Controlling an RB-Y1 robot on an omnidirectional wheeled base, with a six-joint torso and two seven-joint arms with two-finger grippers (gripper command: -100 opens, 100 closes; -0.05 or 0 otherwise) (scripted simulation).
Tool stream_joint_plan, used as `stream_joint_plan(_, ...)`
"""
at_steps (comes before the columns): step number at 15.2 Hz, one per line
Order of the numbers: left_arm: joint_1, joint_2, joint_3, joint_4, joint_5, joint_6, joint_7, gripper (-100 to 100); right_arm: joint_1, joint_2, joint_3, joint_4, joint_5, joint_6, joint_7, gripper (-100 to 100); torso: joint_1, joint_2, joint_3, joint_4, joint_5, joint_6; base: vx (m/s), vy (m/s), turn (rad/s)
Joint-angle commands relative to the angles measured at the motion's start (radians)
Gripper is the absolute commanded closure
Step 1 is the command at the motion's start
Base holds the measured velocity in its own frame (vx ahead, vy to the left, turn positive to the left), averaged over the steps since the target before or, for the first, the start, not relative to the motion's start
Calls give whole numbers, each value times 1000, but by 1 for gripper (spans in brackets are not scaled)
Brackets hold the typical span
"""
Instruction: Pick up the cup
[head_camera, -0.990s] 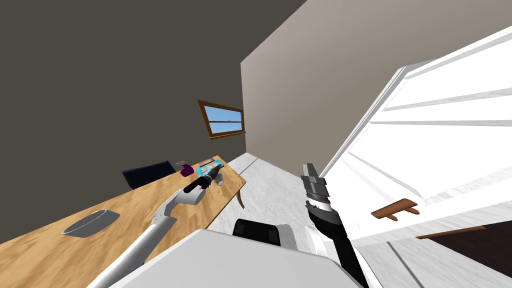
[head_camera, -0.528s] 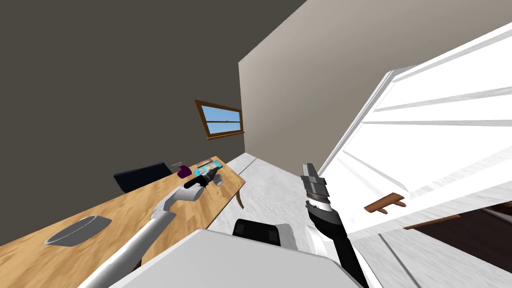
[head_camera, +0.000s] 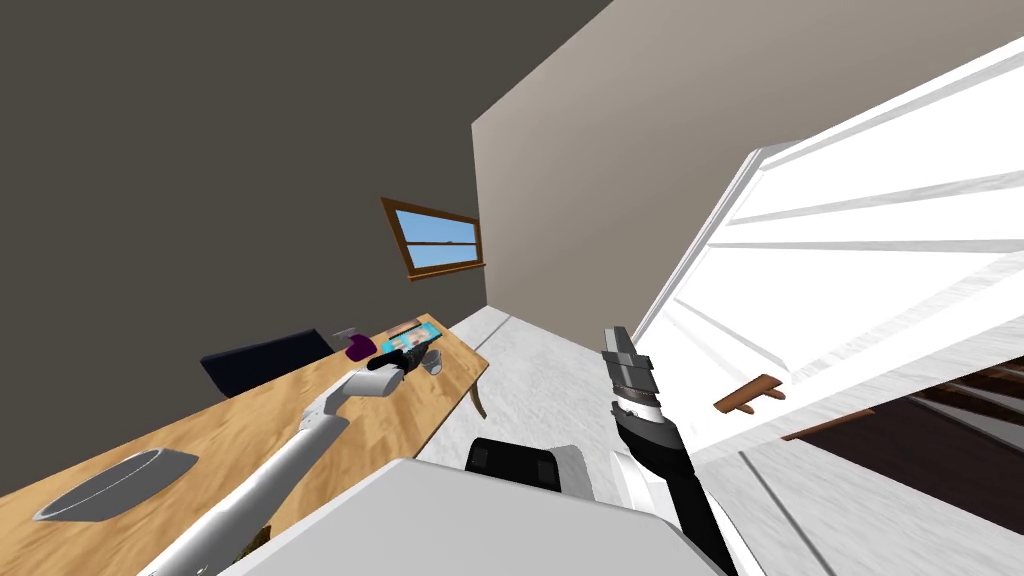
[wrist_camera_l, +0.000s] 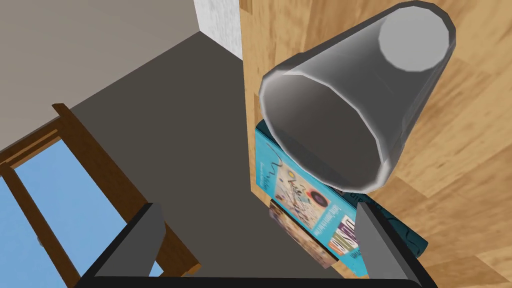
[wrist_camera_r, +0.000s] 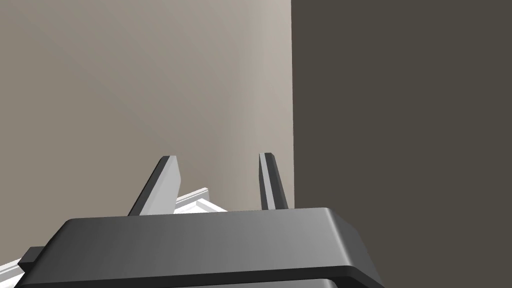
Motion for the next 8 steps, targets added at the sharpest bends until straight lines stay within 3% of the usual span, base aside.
stream_joint_plan(1, -17, 18, 7, 32, 24, 50, -8, -100, 0, 0, 0, 0, 0, 0, 0, 0, 0, 0, 0, 0, 0, 0, 0, 6, -55)
stream_joint_plan(3, -17, 18, 7, 32, 24, 85, -8, -100, 0, 0, 0, 0, 0, 0, 0, 0, 0, 0, 0, 0, 0, 0, 1, 6, -62)
stream_joint_plan(4, -30, 34, 13, 58, 46, 114, -15, -100, 0, 0, 0, 0, 0, 0, 0, 0, 0, 0, 0, 0, 0, 0, 4, 7, -69)
stream_joint_plan(8, -42, 50, 18, 84, 68, 187, -22, -100, 0, 0, 0, 0, 0, 0, 0, 0, 0, -1, 0, 0, 0, 0, 5, 6, -63)
